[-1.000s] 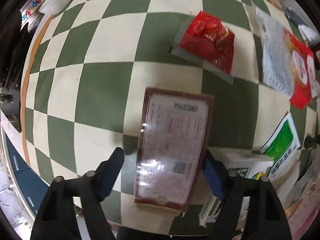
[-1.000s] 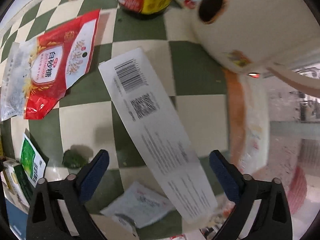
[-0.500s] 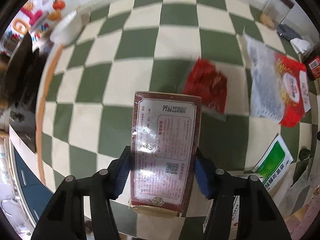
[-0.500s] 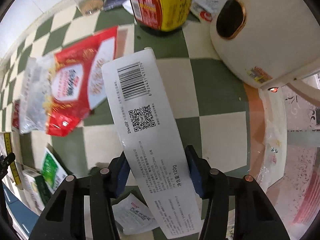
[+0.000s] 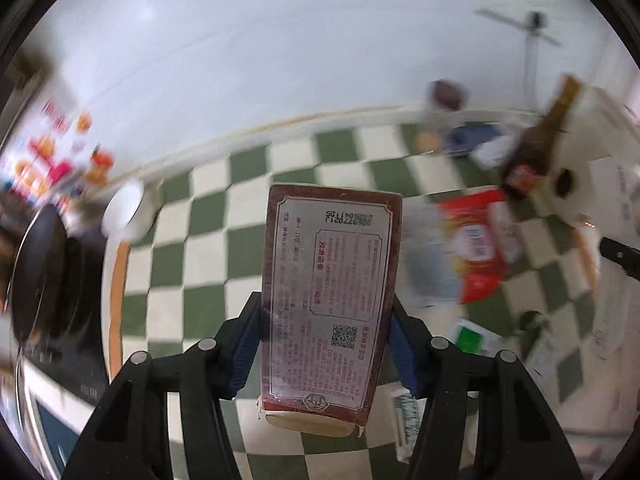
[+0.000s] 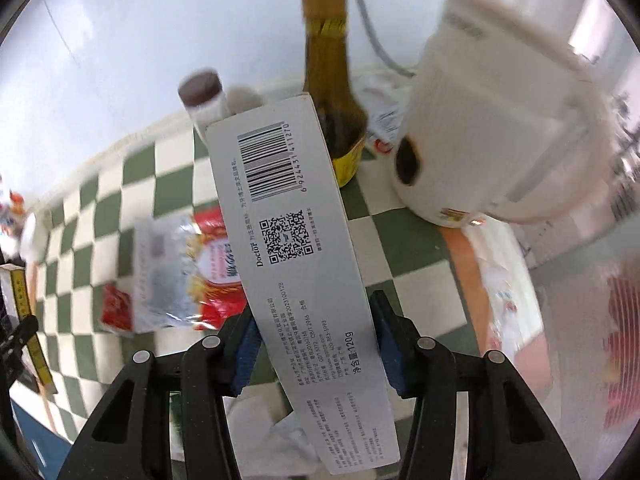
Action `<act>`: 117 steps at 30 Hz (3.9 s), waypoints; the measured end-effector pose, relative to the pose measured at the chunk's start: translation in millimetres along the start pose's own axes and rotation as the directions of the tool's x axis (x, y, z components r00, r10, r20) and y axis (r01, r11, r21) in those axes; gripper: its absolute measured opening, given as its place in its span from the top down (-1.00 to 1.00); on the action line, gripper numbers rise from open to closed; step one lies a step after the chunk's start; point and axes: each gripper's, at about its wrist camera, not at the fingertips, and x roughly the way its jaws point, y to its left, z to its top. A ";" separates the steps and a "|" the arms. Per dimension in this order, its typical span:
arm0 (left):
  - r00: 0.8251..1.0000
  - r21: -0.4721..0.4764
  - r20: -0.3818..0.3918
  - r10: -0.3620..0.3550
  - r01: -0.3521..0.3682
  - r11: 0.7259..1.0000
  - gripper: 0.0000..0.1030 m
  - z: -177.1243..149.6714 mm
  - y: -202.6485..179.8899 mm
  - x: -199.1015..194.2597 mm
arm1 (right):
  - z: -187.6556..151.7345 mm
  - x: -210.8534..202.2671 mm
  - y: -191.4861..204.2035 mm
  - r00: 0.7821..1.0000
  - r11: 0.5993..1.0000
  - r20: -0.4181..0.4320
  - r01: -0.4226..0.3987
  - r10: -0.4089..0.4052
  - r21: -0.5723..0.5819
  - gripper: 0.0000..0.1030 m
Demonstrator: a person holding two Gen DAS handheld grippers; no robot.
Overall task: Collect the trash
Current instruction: 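Carry both boxes to the trash bin and open both tools to drop them, then move both open tools back toward the table, then grasp the green-white throat lozenge box with the left tool while the right tool grasps the red packet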
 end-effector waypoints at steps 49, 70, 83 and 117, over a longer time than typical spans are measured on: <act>0.760 0.767 -0.630 0.162 0.575 0.286 -0.91 -643.3 -535.8 310.1 | -877.6 284.3 -284.2 0.920 0.009 -0.125 0.131 0.371 0.991 -0.83; 0.901 0.879 -0.409 -0.146 0.432 0.200 -0.91 -521.1 -426.4 79.1 | -775.4 57.0 -208.3 0.931 0.159 -0.357 0.364 -0.073 0.918 -1.00; 0.833 0.841 -0.470 -0.291 0.523 0.139 -0.91 -437.1 -333.9 -91.6 | -699.7 -191.5 -99.1 0.914 0.134 -0.321 0.361 -0.249 0.923 -1.00; 0.823 0.002 -0.497 -0.274 0.316 0.949 -0.88 -85.3 -87.8 136.6 | -273.2 -115.4 -7.7 0.998 0.686 -0.042 0.065 -0.050 0.725 -1.00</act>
